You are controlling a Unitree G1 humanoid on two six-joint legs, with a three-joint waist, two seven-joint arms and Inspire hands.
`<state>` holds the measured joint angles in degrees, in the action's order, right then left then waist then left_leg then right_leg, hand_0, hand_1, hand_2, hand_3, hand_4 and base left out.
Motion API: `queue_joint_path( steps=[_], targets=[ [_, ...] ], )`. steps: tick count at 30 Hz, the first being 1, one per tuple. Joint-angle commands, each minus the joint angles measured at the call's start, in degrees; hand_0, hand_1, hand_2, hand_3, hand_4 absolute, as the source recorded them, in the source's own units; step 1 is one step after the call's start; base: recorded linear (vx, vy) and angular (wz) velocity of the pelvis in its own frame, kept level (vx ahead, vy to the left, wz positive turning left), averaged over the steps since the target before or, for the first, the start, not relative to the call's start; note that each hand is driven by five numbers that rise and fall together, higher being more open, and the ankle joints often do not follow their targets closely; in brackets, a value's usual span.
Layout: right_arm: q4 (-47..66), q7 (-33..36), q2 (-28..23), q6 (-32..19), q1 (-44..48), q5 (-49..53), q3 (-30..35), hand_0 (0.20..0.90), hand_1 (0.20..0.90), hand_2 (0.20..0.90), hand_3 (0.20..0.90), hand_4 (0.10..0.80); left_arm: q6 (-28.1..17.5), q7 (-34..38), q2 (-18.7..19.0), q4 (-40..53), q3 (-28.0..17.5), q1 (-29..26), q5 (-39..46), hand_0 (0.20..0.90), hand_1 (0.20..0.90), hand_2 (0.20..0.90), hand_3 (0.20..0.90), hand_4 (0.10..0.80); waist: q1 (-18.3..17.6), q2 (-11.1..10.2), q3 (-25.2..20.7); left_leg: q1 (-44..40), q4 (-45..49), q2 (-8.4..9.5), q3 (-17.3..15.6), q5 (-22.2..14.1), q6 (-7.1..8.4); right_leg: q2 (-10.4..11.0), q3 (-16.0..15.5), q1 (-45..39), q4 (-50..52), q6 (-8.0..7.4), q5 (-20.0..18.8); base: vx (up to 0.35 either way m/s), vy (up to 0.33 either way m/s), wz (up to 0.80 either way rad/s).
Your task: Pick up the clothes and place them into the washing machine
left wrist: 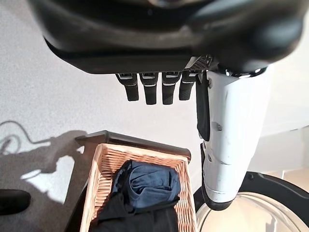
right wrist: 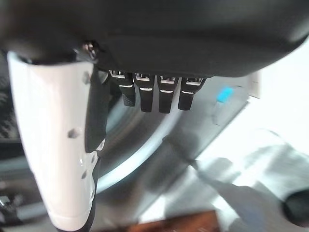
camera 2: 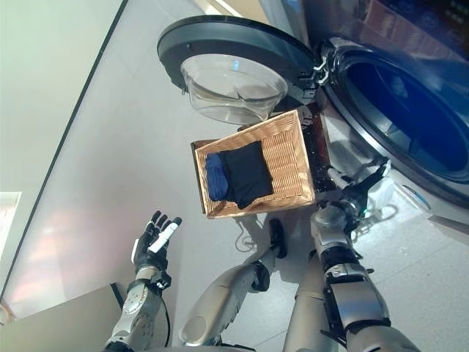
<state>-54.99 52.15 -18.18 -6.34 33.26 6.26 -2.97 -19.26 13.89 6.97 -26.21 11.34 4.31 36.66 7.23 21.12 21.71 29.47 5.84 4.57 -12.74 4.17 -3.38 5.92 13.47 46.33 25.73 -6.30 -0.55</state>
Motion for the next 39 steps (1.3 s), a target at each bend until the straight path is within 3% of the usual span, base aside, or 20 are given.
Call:
queue_joint_path(
  steps=[1,8,20,23,33,39],
  targets=[
    [3.9,-0.8,0.7,-3.3,-1.6,-5.1,-4.7,0.9,0.9,0.9,0.9,0.8,-5.6,2.8,3.3,-1.9,-3.7,0.5,-0.6,0.9,0.9,0.9,0.9,0.8,1.4,-0.6,-2.5,5.5,2.4,-0.43,-0.3,0.6,4.66,-3.5,-1.6,-2.1,-0.8,2.96,1.5,0.0,0.0,0.0],
    [12.2,-5.4,0.9,-4.0,-7.5,-10.4,-10.6,0.9,0.9,0.9,0.9,0.8,-5.5,3.6,3.0,-3.7,-4.5,0.2,-2.5,0.9,0.9,0.9,0.9,0.8,0.0,-3.0,-1.9,4.9,2.9,-1.19,-0.3,0.6,4.86,-3.8,-1.9,-3.3,-0.8,3.06,1.4,0.0,0.0,0.0],
    [22.9,-7.4,-2.0,-5.5,-13.0,-16.3,-11.9,0.9,0.9,0.9,0.9,0.8,-3.2,6.8,1.8,-24.6,-10.0,-4.2,-9.4,0.9,0.9,0.9,0.9,0.8,-1.4,-7.1,-2.8,-0.8,1.9,-1.48,0.9,0.1,5.03,-3.5,-3.1,-9.8,-2.9,2.62,1.7,0.038,-0.015,-0.04],
    [25.2,-9.2,-2.2,-6.1,-14.1,-17.8,-12.8,0.9,0.9,0.9,0.9,0.8,-2.5,7.8,2.2,-29.9,-12.1,-5.7,-11.5,0.9,0.9,0.9,0.9,0.8,-1.3,-8.9,-3.3,-3.4,1.6,-1.89,1.6,-0.2,5.18,-3.2,-4.0,-13.4,-4.8,2.38,1.5,0.06,-0.046,0.07],
    [27.8,-12.0,-0.1,-6.3,-15.1,-18.9,-14.8,0.9,0.9,0.9,0.9,0.8,-2.2,8.4,1.9,-33.2,-13.2,-6.8,-12.7,0.9,0.9,0.9,0.9,0.8,-1.2,-12.5,-3.4,-9.4,-0.3,-2.32,2.9,-0.4,5.13,-2.6,-6.6,-21.0,-9.1,1.88,1.0,0.042,-0.017,0.04],
    [29.3,-18.4,-1.6,-5.8,-12.5,-22.6,-20.4,0.9,0.9,0.9,0.9,0.8,-1.7,7.5,3.0,-34.6,-14.2,-7.0,-13.4,0.9,0.9,0.9,0.9,0.8,-0.6,-15.4,-3.4,-12.1,-0.7,-2.72,3.9,-0.8,5.01,-2.4,-7.7,-24.5,-10.6,1.67,1.3,0.036,-0.013,0.06]
  ],
)
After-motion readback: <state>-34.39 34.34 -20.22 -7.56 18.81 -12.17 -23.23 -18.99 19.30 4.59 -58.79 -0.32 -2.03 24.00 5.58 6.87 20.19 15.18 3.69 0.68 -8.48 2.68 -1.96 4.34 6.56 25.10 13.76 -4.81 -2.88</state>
